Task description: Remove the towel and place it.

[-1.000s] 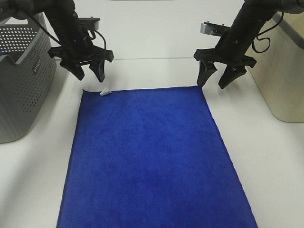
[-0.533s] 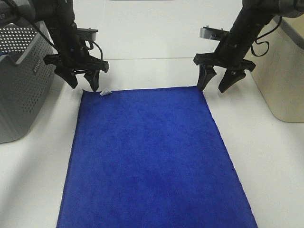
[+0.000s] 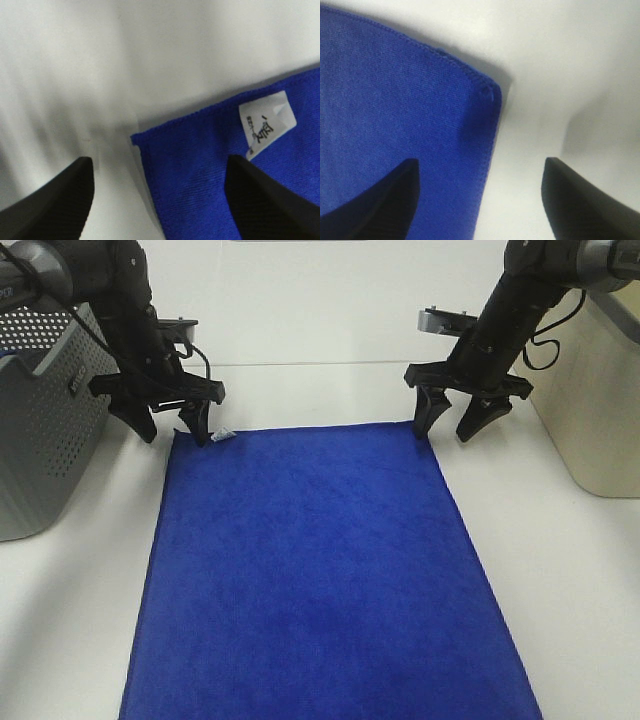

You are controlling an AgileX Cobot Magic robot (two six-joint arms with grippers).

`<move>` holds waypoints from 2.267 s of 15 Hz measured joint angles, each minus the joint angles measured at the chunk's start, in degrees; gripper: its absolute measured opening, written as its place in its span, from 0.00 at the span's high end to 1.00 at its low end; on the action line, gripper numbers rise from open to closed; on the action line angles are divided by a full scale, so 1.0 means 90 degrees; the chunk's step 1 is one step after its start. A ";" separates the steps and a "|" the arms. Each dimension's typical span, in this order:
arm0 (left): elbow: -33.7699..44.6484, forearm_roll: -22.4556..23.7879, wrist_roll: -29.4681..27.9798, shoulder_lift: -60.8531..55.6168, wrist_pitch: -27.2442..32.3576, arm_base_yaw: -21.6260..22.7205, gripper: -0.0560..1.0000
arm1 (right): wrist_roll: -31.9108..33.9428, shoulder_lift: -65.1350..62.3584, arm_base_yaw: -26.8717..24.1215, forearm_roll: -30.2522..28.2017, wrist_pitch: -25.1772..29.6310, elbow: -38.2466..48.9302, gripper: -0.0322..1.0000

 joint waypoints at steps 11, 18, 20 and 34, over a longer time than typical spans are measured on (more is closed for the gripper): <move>0.0006 -0.0057 0.0000 0.0127 0.0000 0.0000 0.29 | 0.0089 0.0306 0.0000 0.0006 -0.0738 -0.0019 0.31; 0.0006 -0.0337 0.0000 0.0134 0.0000 -0.0025 0.29 | 0.0172 0.0369 0.0000 0.0070 -0.0618 -0.0083 0.27; -0.0013 -0.0458 0.0019 0.0166 0.0000 -0.0159 0.29 | 0.0178 0.0376 0.0057 0.0140 -0.0643 -0.0089 0.27; -0.0045 -0.0528 0.0471 0.0236 0.0000 -0.0471 0.94 | 0.0172 0.0446 0.0490 -0.0286 -0.1280 -0.0076 0.95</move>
